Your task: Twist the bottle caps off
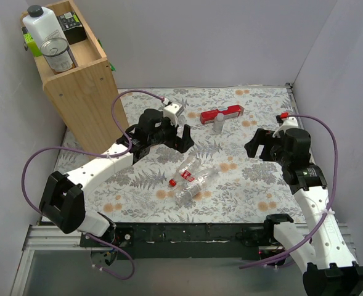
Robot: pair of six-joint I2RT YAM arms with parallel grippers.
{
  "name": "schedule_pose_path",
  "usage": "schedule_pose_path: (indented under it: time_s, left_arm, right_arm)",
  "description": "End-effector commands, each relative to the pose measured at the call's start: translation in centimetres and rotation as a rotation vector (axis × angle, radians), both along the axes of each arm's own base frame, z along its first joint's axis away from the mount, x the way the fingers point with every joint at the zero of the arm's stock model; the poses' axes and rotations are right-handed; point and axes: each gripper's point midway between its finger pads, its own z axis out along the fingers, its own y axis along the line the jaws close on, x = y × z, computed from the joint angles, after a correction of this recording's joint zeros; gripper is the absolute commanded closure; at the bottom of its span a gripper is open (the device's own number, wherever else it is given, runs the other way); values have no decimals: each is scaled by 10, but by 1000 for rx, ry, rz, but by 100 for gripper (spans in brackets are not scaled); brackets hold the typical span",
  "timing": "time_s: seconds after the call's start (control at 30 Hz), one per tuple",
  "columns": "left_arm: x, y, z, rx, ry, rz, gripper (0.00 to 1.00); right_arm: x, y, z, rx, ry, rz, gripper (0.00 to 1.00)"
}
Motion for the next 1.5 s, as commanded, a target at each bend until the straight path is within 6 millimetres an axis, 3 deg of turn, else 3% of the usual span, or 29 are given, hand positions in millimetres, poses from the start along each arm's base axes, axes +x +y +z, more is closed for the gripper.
schedule_pose_path:
  time_s: [0.0, 0.23, 0.33, 0.5, 0.67, 0.87, 1.03, 1.27, 1.4, 1.47]
  left_arm:
    - [-7, -7, 18, -20, -23, -74, 2]
    - [-7, -8, 2, 38, 18, -82, 2]
    - [-12, -15, 3, 33, 29, -95, 2]
    - [-23, -28, -6, 67, 42, -118, 2]
    - [-61, -62, -38, 163, 102, -205, 6]
    - [-93, -82, -91, 311, 184, -245, 10]
    - [-106, -83, -105, 330, 226, -245, 11]
    - [-102, -72, -118, 421, 190, -195, 11]
    - [-116, -64, -132, 451, 240, -212, 12]
    - [-127, -66, -129, 422, 256, -243, 12]
  right_arm:
    - [3, 9, 31, 34, -59, 44, 10]
    - [0, 7, 28, 47, -54, 23, 10]
    - [-4, 1, 15, 16, -17, 4, 11]
    - [-7, -6, 12, -28, -10, -12, 11]
    - [-9, -6, 9, -23, -12, -11, 11]
    - [-9, -8, 6, -29, 26, -23, 12]
    - [-7, -3, 2, -7, 3, -5, 12]
    - [-9, 0, -13, 5, 44, 5, 13]
    - [-13, 0, -12, 9, 36, 5, 13]
    - [-13, -2, -7, 6, 23, -3, 13]
